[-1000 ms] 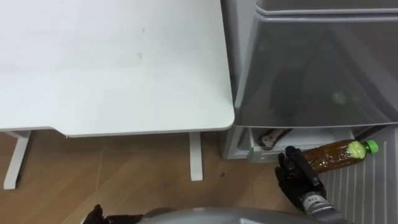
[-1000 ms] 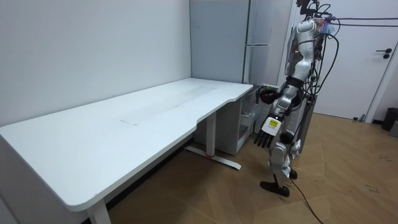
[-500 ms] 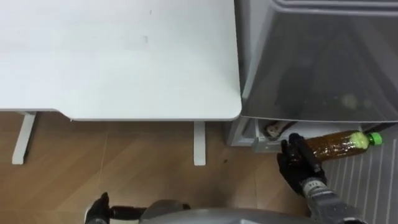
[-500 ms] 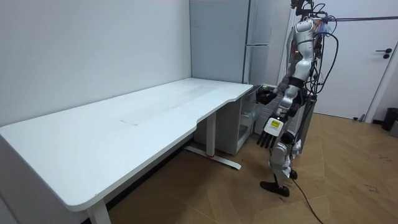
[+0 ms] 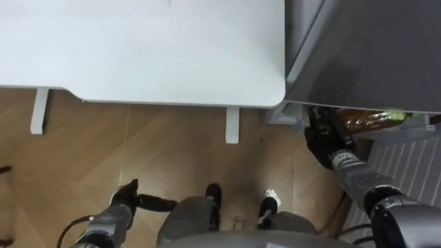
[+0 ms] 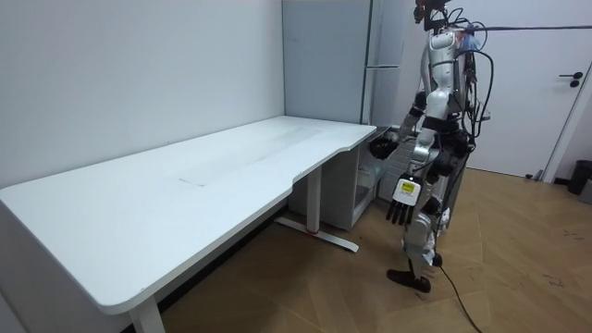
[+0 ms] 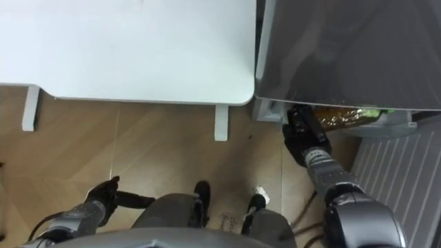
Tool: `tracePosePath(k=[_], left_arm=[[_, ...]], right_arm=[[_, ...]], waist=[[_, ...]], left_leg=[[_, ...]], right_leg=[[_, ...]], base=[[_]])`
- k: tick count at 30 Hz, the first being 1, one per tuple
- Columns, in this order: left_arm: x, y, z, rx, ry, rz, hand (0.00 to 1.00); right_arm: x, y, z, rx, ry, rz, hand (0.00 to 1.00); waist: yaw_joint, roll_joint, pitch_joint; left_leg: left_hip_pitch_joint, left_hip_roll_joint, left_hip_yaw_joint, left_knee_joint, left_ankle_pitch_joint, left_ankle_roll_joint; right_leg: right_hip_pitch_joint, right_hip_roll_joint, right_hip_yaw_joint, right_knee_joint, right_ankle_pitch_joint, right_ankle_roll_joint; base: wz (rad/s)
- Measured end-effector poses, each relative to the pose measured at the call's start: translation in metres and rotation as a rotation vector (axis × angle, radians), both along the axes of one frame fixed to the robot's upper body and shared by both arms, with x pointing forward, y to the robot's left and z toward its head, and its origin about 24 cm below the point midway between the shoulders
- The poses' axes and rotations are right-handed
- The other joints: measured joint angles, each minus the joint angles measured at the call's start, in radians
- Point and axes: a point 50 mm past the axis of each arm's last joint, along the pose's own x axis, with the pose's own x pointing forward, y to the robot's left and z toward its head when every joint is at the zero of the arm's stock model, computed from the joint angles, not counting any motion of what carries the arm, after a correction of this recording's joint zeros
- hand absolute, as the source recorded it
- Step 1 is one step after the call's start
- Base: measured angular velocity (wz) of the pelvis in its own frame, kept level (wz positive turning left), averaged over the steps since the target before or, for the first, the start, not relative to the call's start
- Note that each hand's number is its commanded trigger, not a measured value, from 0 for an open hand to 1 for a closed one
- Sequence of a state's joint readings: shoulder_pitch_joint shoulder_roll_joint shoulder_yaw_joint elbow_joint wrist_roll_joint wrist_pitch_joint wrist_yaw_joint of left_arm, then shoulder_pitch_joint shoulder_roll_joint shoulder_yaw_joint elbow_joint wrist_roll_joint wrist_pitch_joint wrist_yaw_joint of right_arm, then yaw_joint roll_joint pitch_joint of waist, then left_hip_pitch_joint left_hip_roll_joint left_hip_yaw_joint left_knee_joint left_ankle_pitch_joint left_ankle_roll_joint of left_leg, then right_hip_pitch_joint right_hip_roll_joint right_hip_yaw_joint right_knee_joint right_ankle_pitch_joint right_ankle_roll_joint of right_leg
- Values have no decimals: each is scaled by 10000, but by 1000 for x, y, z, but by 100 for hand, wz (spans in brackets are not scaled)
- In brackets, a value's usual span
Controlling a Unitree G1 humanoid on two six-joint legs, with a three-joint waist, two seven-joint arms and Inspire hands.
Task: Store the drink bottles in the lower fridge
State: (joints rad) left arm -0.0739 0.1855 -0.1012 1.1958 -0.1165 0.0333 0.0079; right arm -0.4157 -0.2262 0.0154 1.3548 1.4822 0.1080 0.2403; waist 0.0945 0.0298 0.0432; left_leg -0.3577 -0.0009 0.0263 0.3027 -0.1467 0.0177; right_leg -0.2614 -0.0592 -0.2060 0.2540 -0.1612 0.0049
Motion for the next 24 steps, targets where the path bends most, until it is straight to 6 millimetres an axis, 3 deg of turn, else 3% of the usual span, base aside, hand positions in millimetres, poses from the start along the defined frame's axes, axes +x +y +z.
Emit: tracePosePath(k=[5,10,11,12,24], left_arm=[[10,1,3,87,-92,-213,0],[17,9,7,189,-255,-229,0],[19,12,9,273,-303,-237,0],[19,15,10,349,-329,-235,0],[21,18,12,606,-553,-189,0]], right_arm=[[23,-24,24,-322,-498,-389,100],[33,-31,36,-423,-513,-497,100],[36,-31,38,-426,-566,-486,21],[39,-32,41,-446,-585,-434,0],[46,-47,54,-778,-482,-560,0]], waist=[[192,-115,82],[187,-241,139],[182,-275,159],[194,-342,155],[224,-424,157]], left_leg=[[-701,-81,53,-17,217,63],[-1116,-125,201,130,290,159],[-1261,-131,228,218,297,173],[-1378,-149,277,271,314,198],[-1903,-450,286,714,395,331]], right_leg=[[-934,-140,69,460,-3,3],[-1493,-288,115,843,-17,26],[-1651,-317,132,970,-20,31],[-1860,-370,166,1148,-55,45],[-2665,-757,319,2252,-386,156]], base=[[-1],[-4],[-6],[-6],[3]])
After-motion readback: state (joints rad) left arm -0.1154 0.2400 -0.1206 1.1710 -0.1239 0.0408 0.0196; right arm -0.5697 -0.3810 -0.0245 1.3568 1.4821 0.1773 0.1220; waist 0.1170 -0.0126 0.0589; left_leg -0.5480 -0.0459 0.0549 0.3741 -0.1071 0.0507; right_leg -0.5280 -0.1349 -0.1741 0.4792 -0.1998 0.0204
